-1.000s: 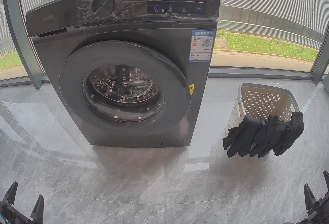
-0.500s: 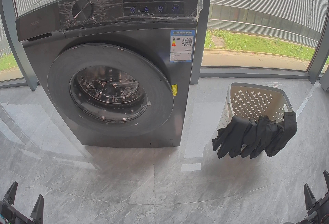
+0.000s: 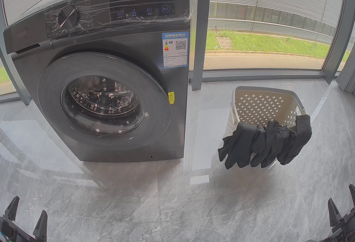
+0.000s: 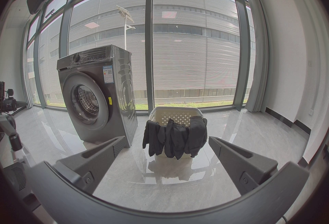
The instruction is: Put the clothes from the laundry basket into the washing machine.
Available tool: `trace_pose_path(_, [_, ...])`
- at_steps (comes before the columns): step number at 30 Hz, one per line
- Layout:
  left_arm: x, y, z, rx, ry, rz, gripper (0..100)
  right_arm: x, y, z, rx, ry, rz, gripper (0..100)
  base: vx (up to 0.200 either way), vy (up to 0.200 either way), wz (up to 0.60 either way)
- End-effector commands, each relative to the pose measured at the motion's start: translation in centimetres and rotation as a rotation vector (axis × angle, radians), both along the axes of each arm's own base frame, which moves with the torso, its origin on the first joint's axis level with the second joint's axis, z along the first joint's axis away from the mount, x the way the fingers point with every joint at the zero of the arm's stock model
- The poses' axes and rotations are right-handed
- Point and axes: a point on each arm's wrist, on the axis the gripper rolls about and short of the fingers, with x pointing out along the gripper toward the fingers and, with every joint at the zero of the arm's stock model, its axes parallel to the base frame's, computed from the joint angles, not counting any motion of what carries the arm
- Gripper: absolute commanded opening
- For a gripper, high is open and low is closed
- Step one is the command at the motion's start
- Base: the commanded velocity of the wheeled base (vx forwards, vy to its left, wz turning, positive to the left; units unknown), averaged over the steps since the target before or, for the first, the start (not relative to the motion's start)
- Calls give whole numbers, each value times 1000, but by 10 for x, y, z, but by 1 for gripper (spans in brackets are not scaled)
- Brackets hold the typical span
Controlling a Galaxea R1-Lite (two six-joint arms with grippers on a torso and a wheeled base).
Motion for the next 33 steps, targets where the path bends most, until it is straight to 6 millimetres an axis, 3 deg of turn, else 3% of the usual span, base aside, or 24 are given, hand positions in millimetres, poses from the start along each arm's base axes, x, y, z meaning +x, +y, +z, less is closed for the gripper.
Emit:
trace_pose_path(1, [0,0,-5,0,1,1,100,0,0,-5,0,1,-1,100,0,-200,0])
trace_pose_path(33, [0,0,-5,1,1,1,100,0,0,-5,0,1,0,100,0,-200,0])
